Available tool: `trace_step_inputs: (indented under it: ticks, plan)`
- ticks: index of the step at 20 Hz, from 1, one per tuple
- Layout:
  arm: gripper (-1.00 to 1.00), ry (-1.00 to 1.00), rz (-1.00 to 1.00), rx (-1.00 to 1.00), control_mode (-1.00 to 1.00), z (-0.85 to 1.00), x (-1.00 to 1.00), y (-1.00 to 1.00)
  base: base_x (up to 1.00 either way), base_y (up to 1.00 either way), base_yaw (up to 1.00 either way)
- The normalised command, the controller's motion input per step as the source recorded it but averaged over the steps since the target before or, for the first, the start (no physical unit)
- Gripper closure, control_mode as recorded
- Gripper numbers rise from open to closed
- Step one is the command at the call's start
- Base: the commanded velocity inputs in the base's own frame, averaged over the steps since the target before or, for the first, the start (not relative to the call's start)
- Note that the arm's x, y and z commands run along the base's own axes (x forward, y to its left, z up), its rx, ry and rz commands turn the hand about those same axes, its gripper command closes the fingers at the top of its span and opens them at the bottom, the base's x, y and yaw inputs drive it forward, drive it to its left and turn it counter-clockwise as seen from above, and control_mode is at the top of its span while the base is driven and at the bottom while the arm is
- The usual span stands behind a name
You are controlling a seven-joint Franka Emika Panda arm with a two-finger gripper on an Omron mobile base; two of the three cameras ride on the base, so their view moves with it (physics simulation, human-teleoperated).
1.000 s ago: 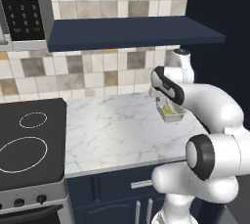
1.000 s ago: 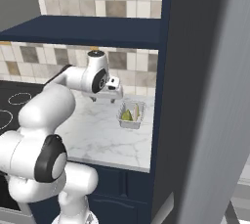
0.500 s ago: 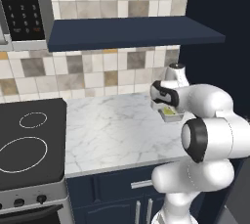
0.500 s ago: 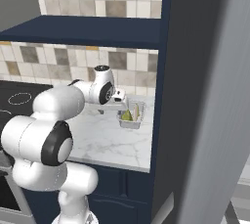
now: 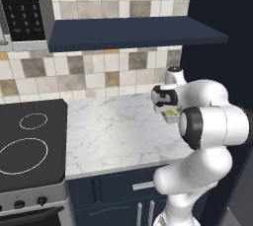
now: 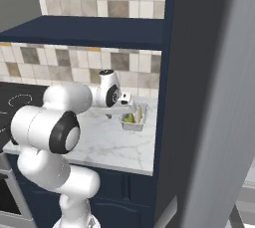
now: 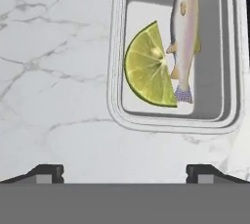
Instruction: Place the tupperware on the second highest shelf of the fridge. Make space for the tupperware among the existing items by rearranging them on the shelves if needed. Close the fridge door when finished.
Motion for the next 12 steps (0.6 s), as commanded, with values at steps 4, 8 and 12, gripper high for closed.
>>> trace_step_inputs:
  ticks: [4, 8, 12]
  plan:
    - [-1.0, 0.03, 0.0, 0.0, -1.0, -0.1, 0.71, 0.0, 0.0, 0.0, 0.0]
    - [-1.0, 0.01, 0.0, 0.0, -1.0, -0.04, 0.65, 0.0, 0.0, 0.0, 0.0]
    - [-1.0, 0.0, 0.0, 0.0, -1.0, -0.27, 0.44, 0.0, 0.0, 0.0, 0.0]
